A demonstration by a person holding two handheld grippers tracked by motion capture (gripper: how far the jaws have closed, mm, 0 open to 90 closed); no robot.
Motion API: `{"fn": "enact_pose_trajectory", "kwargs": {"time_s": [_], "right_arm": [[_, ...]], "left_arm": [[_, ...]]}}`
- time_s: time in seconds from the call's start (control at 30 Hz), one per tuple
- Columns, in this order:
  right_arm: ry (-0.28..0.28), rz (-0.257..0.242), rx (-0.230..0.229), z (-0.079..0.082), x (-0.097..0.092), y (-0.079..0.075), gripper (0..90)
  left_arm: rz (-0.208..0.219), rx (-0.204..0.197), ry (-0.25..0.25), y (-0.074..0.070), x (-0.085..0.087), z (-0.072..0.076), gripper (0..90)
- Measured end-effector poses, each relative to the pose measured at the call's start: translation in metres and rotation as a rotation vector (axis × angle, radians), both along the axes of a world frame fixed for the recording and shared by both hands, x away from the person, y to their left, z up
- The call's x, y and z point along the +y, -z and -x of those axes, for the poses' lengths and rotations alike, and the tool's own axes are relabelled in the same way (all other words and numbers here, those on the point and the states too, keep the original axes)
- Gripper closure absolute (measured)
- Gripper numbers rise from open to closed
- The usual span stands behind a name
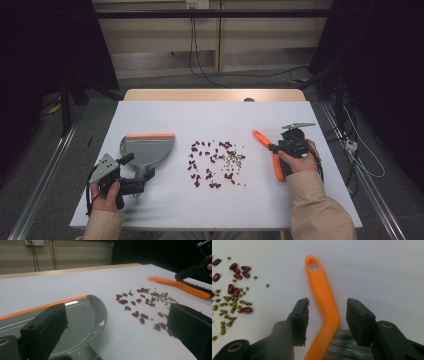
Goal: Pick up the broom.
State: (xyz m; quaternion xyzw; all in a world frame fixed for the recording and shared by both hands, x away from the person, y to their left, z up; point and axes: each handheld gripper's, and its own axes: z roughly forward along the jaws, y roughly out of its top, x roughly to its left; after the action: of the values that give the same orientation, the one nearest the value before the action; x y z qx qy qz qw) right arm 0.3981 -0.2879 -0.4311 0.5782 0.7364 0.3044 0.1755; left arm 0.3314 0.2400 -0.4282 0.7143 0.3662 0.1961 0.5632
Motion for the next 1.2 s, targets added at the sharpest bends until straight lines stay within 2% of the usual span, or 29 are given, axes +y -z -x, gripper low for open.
{"fn": "enact_pose_trajectory", "kwargs": {"time_s": [0.1,0.2,0.23,0.33,0.37,0.47,0.5,0.57,0.67,0.77,0.87,0.9,1.07,1.2], "right_arm": [[0.007,0.004,0.016,-0.002,-0.006,-0.009,60.1],[-0.006,0.003,0.035,-0.003,-0.005,-0.009,60.0],[-0.006,0.024,0.059,-0.005,-0.002,-0.004,59.6],[0.003,0.034,0.077,-0.007,0.001,0.002,59.8],[0.015,0.05,0.103,-0.01,0.004,0.007,61.0],[0.021,0.047,0.13,-0.012,0.007,0.013,62.2],[0.037,0.054,0.125,-0.012,0.009,0.014,65.8],[0.069,0.09,0.118,-0.011,0.014,0.015,65.6],[0.079,0.095,0.121,-0.01,0.016,0.015,66.0],[0.081,0.052,0.134,-0.013,0.011,0.016,68.0],[0.071,0.059,0.144,-0.014,0.011,0.015,68.2],[0.072,0.04,0.163,-0.016,0.008,0.014,68.4],[0.056,0.053,0.153,-0.016,0.009,0.014,68.6],[0.053,0.026,0.134,-0.015,0.006,0.014,69.7]], "left_arm": [[-0.003,0.003,0.002,0.001,0.0,0.0,2.9],[-0.003,0.007,0.006,0.001,-0.001,-0.001,2.9],[-0.004,0.007,0.007,0.001,-0.002,-0.002,3.0],[-0.004,0.011,0.008,0.001,-0.002,-0.002,3.0],[-0.004,0.009,0.011,0.002,-0.002,-0.002,3.0],[-0.004,0.011,0.013,0.002,-0.002,-0.002,3.0],[-0.004,0.013,0.011,0.002,-0.002,-0.002,3.0],[-0.007,0.013,0.011,0.003,-0.001,-0.002,3.1],[-0.008,0.013,0.007,0.002,-0.001,-0.002,3.1],[-0.012,0.006,0.003,0.002,-0.001,-0.001,3.0],[-0.01,0.004,-0.001,0.001,-0.001,-0.001,3.0],[-0.01,0.003,-0.001,0.001,-0.001,-0.001,3.0],[-0.008,0.003,0.002,0.001,0.0,-0.001,3.0],[-0.009,0.002,0.007,0.001,-0.002,-0.003,3.1]]}}
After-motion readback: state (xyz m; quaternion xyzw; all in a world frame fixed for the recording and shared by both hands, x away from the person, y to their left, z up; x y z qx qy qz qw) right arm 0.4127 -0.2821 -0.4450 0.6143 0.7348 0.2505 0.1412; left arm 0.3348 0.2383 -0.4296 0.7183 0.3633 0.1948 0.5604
